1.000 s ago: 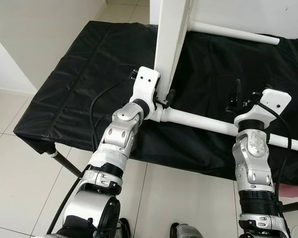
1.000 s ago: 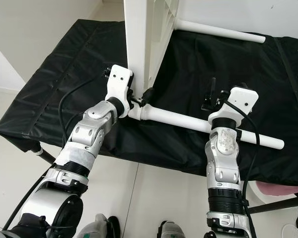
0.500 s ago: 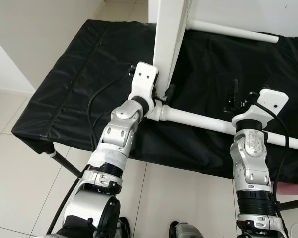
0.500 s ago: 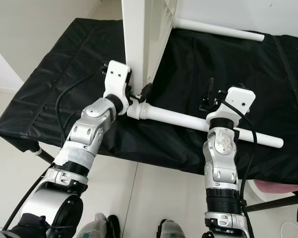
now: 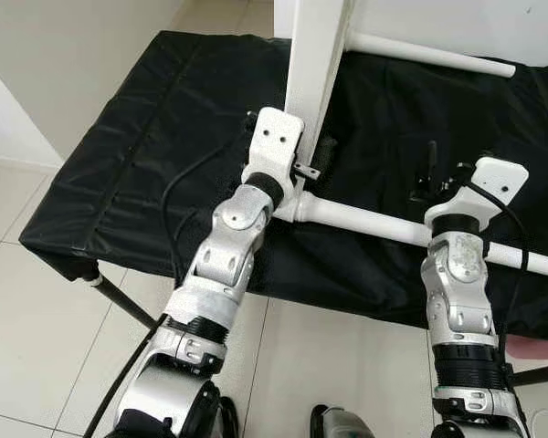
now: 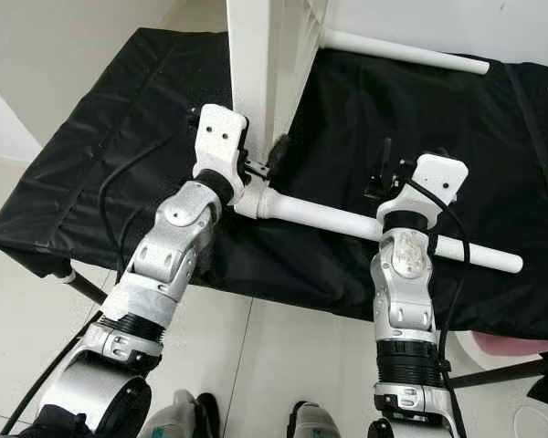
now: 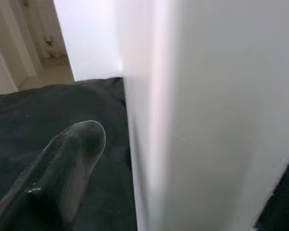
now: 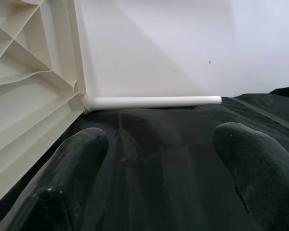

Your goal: Building children table

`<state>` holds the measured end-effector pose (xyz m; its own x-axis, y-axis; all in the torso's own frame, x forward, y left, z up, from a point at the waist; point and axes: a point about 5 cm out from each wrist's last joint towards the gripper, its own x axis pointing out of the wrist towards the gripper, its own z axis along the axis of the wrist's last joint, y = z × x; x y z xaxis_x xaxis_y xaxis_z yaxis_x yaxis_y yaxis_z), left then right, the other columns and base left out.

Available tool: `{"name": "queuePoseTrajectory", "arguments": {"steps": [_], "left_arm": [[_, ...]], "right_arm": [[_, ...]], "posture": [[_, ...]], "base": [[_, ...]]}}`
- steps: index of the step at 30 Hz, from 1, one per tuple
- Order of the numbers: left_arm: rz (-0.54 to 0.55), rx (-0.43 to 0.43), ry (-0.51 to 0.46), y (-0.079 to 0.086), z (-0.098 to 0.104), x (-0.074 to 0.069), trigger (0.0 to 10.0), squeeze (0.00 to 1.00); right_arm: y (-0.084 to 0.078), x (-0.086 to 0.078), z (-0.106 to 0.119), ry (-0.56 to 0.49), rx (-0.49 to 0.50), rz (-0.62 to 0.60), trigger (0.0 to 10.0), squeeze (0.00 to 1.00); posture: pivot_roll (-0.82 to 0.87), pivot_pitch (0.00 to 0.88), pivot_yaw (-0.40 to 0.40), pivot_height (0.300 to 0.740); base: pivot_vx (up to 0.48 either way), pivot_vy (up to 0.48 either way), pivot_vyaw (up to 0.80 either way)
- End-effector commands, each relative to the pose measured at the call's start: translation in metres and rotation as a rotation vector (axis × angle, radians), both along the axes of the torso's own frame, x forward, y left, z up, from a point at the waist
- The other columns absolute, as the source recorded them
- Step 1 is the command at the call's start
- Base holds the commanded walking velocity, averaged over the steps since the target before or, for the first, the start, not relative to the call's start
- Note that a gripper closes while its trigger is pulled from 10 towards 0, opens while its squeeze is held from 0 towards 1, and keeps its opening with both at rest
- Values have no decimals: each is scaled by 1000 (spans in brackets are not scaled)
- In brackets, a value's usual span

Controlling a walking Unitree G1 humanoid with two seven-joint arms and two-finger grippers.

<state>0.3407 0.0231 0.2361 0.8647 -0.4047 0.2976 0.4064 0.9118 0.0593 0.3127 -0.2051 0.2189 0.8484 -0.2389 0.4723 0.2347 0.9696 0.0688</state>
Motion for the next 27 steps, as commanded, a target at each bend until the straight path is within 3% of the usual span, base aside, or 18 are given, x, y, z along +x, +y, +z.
{"name": "queuePoseTrajectory", "arguments": {"steps": [1,17,27], "left_arm": [[-131,-243,113,-64,-4,-32,10000,0],[-144,-180,154,-85,-15,-32,10000,0],[-40,-176,192,-81,-20,-11,10000,0]], "right_arm": [[0,1,-3,15,0,0,10000,0],[-3,-1,-3,11,2,-20,10000,0],[-10,-4,-1,6,-2,-54,10000,0]], "posture": [[-150,164,57,740],[-175,166,74,740],[-203,170,84,740]], "base": [[0,0,0],[0,0,0],[0,0,0]]}}
